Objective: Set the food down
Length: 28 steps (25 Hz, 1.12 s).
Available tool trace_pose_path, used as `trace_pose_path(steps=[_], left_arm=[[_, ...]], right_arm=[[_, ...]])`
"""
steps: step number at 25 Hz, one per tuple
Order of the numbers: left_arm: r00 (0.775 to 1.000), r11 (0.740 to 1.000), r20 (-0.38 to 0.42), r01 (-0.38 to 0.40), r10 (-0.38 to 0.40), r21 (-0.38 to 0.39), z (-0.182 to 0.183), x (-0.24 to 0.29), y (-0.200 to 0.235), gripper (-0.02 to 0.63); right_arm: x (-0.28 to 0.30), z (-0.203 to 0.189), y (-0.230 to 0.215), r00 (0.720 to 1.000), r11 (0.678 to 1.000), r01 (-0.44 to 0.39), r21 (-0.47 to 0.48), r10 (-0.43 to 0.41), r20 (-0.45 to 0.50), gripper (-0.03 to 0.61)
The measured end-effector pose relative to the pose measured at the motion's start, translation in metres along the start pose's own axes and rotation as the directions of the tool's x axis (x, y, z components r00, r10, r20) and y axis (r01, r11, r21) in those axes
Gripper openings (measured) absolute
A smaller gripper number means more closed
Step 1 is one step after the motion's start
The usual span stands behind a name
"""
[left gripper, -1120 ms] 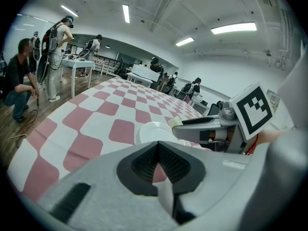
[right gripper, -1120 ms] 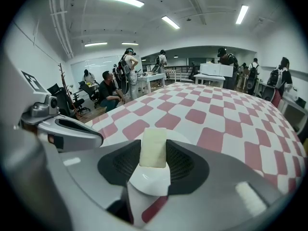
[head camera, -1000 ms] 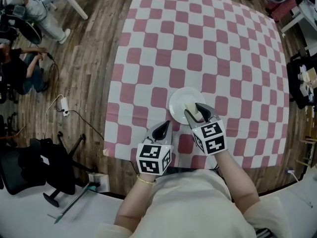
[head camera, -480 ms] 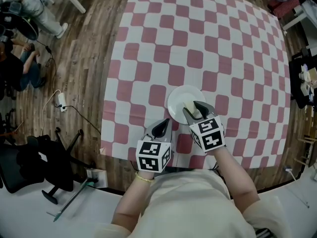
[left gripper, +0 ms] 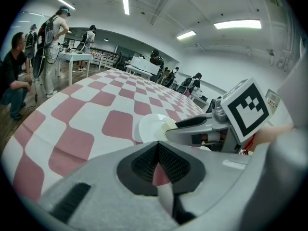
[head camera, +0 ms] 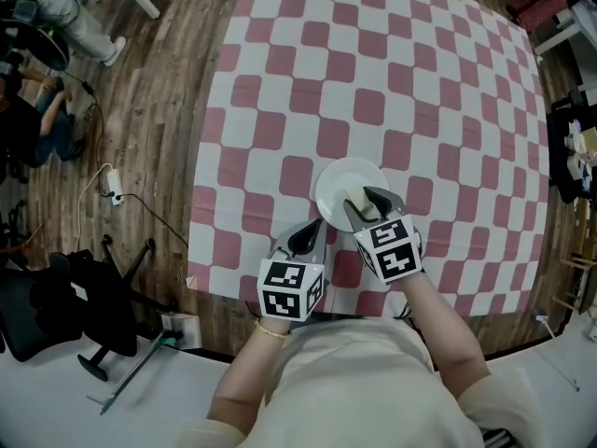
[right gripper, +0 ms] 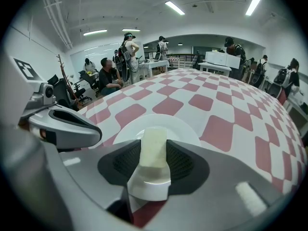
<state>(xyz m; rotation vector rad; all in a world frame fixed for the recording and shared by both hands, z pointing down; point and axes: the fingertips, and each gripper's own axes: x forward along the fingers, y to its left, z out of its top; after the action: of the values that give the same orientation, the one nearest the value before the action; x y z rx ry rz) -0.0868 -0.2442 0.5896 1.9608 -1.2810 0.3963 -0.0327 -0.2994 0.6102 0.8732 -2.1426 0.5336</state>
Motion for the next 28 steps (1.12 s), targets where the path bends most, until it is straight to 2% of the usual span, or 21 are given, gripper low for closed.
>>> trace_pose_path(steps=[20, 28], left_arm=[[1.0, 1.0, 0.005, 0.007, -0.007, 0.006, -0.006, -0.012, -0.007, 0.0], [1.0, 1.0, 0.018, 0.005, -0.005, 0.01, -0.007, -0.024, -0.013, 0.0]], right_arm=[[-0.004, -0.002, 0.004, 1.0, 0.999, 0.03, -0.018, -0.03, -0.005, 0.178], [-0.019, 0.004, 0.009, 0.998, 0.998, 0.056, -0.017, -0.055, 0.041, 0.176]])
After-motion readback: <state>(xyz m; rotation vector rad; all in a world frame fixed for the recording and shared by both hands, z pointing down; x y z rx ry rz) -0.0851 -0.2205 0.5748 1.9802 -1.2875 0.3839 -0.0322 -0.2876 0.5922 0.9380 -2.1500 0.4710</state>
